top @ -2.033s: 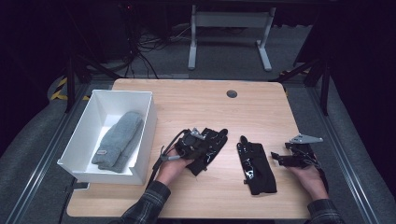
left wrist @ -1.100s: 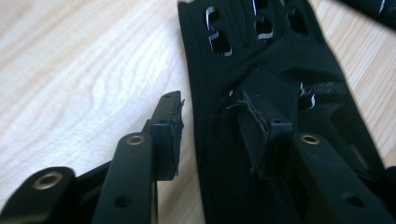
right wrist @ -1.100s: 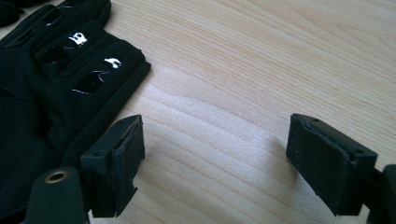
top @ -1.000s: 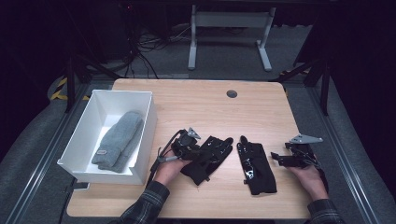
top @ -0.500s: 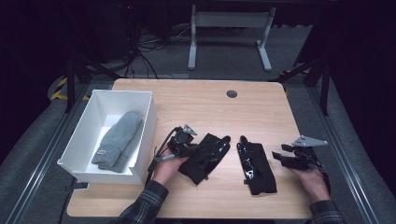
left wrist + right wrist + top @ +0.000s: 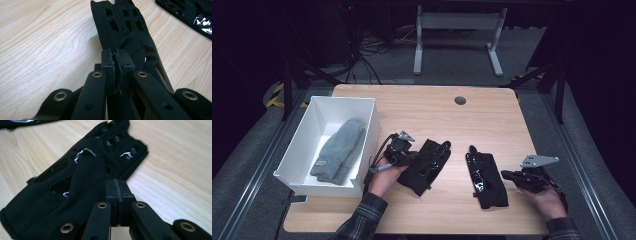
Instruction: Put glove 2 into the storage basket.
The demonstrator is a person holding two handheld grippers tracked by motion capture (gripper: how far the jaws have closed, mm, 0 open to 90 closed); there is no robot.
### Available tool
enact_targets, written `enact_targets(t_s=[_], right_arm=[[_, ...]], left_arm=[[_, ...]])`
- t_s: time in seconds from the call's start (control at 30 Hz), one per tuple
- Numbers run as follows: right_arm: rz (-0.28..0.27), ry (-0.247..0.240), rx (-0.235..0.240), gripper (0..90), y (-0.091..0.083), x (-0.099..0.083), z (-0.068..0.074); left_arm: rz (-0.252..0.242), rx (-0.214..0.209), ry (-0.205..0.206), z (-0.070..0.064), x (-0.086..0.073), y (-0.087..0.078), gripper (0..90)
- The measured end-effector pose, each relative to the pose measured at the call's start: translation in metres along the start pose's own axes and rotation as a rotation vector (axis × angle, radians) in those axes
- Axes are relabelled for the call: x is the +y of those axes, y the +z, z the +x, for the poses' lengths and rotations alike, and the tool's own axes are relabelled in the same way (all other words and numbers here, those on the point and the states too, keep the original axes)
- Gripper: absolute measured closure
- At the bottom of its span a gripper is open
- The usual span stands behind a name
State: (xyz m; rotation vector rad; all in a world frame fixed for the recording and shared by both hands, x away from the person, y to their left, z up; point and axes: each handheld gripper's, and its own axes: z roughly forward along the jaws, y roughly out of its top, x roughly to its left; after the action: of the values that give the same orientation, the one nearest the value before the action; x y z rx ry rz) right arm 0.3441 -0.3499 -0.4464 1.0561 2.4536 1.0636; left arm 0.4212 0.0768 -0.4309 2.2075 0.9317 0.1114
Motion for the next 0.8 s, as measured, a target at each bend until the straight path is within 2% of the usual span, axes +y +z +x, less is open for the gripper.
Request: enact_targets(t_s=[0.13,0.4,0.8], right_arm=[[0.025,-0.009,0.041,89.8,0.005,0.000,0.002],[0.036,-0.042,0.109,89.9,0.012,0.004,0.012],[0.038,-0.089,0.155,89.9,0.025,0.015,0.027]], left_arm=[[-0.002,0.000,-0.003,0.001,0.000,0.000,85.9],[-0.011,-0.003,-0.019,0.004,0.000,-0.004,85.9],[-0.038,-0.025,-0.038,0.006,0.008,-0.004,86.0]])
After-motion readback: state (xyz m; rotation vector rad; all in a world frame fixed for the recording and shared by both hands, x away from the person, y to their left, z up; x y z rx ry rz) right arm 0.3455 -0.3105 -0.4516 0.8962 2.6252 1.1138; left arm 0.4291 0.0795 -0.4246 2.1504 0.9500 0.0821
